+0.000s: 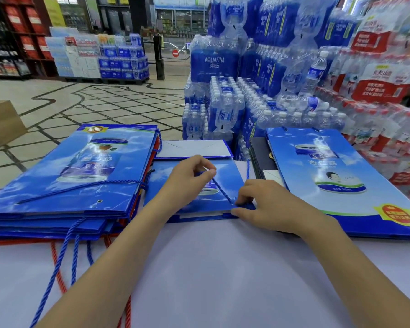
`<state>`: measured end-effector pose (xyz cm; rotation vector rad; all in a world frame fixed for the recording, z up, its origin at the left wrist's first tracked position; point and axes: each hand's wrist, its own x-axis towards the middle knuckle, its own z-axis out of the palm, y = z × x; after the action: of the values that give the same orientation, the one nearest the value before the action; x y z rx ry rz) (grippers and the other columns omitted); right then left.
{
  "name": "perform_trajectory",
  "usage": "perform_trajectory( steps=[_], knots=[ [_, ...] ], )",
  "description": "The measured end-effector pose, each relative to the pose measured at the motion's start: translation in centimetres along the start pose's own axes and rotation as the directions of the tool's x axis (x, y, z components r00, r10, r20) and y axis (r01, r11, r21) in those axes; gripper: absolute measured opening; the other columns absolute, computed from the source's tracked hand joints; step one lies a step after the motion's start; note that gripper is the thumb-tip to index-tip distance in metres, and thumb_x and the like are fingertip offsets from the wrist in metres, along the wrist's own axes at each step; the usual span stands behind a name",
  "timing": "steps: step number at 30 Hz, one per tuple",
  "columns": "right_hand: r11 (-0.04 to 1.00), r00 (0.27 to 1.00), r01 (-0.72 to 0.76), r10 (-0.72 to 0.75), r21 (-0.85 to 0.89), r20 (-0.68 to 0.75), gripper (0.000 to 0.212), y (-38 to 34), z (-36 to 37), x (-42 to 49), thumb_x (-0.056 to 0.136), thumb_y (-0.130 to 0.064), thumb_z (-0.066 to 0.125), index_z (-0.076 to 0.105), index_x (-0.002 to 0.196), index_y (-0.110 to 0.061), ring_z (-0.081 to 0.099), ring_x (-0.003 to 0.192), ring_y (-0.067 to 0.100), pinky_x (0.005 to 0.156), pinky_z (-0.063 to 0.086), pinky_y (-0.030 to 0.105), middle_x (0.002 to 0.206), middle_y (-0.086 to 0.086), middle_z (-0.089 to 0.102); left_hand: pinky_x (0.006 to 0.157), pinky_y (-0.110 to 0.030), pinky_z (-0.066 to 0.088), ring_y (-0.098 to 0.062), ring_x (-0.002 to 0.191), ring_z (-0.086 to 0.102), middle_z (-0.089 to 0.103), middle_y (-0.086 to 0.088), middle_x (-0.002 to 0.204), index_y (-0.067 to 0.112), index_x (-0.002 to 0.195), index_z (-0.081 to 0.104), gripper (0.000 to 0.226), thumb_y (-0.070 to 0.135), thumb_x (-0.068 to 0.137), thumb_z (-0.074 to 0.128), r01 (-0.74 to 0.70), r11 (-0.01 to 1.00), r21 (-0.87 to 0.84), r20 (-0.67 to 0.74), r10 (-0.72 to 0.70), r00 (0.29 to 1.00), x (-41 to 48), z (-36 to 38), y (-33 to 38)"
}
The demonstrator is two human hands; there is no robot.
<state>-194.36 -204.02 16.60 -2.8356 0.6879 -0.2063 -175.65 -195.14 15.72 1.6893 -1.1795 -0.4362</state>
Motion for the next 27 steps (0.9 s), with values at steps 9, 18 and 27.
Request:
perform_trajectory(
  steps=[9,18,27],
  knots=[
    [0.978,0.982,-0.144,0.123,-0.148,-0.142,0.046,-1.4,1.2,1.0,0.098,-0.044,0.048,0.047,0.062,-0.015,0.048,0.072,0.026,0.056,0.021,0.029,0.063,0.003,0.048,0.097,-0.019,0.044,-0.001,0.114,0.056,0.066,0.007,0.118,0.02,0.112,0.064,0.035,-0.005,0.091,0.051,-0.125,0.969,-0.213,-0.036,0.12,0.992,-0.6,-1.1,1.3],
    [0.953,0.912,-0.3,0.274,-0.041,-0.305,0.018,0.0,1.1,1.2,0.096,-0.028,0.051,0.066,0.091,-0.018,0.06,0.091,0.026,0.081,0.047,0.036,0.09,0.001,0.067,0.112,-0.018,0.012,-0.001,0.143,0.014,0.018,0.018,0.158,0.036,0.147,0.034,0.071,0.056,0.085,0.063,-0.301,0.769,0.564,0.591,-0.121,0.797,-2.4,0.3,0.9],
    [0.92,0.867,-0.26,0.356,0.292,-0.349,0.024,0.2,0.4,0.6,0.099,-0.022,0.044,0.059,0.082,-0.015,0.069,0.062,0.017,0.071,0.054,0.039,0.069,0.004,0.064,0.059,-0.03,0.031,-0.024,0.077,0.053,0.062,-0.001,0.082,0.027,0.101,0.056,0.021,0.04,0.085,0.051,-0.524,0.482,0.702,0.501,0.187,0.845,-2.7,1.5,1.8]
  ],
)
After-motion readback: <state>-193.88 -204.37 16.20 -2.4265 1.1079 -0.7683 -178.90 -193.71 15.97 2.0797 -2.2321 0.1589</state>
